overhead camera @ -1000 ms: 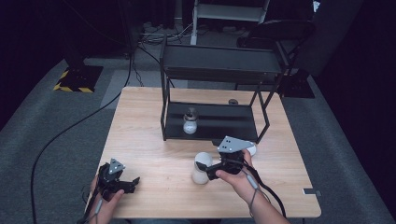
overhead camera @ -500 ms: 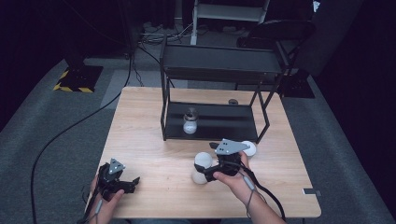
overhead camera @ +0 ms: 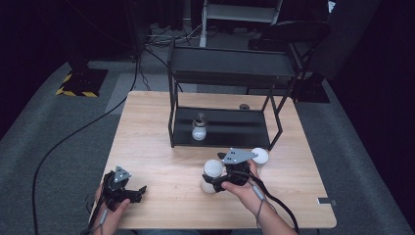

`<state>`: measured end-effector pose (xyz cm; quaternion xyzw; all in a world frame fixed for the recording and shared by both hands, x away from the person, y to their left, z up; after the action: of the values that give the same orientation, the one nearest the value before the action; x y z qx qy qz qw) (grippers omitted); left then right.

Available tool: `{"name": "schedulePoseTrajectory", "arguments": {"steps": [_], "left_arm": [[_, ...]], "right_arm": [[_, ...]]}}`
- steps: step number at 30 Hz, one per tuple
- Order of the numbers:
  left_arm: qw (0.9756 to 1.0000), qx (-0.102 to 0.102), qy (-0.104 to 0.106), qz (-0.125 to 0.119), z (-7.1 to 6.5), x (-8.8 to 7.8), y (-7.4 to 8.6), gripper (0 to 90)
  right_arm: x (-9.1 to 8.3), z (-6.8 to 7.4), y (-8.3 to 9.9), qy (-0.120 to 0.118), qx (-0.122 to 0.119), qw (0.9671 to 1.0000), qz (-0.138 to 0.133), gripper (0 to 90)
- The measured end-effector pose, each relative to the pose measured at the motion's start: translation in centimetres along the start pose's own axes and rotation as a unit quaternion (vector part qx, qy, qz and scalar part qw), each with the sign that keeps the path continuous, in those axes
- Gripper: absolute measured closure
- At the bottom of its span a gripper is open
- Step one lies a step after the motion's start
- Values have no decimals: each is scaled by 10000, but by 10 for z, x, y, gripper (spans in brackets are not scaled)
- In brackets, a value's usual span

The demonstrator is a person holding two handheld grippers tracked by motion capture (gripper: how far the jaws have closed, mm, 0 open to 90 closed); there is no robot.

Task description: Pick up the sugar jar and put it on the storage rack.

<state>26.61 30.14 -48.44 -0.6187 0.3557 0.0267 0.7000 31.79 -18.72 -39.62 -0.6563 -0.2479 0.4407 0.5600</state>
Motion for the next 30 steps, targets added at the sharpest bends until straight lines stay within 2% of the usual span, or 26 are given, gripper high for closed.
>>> {"name": "schedulePoseTrajectory", "arguments": {"steps": [11, 19, 23, 26, 30], "left_arm": [[10000, 1, 0, 1, 0, 0, 0, 6], [10000, 1, 0, -3, 0, 0, 0, 6], [10000, 3, 0, -2, 0, 0, 0, 6], [10000, -2, 0, 3, 0, 0, 0, 6], [10000, 0, 1, 2, 0, 0, 0, 6]], "right_arm": [[6, -2, 4, -61, -8, 9997, 217, 112], [14, -3, 3, -110, -39, 9986, 519, 206], [16, -3, 2, -161, -68, 9981, 584, 247], [16, -4, 2, -193, -96, 9981, 577, 331], [16, -3, 1, -206, -158, 9979, 593, 336]]}}
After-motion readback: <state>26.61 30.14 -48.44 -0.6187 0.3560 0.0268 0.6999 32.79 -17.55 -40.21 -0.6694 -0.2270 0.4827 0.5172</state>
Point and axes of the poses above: each handheld gripper's, and its own axes: x roughly forward along the jaws, y roughly out of its underside, z roughly to its left, the point moved 5 cm from there along x, roughly forward along the jaws, and after that the axes turned 14 degrees about -z, right-handed, at the moved point
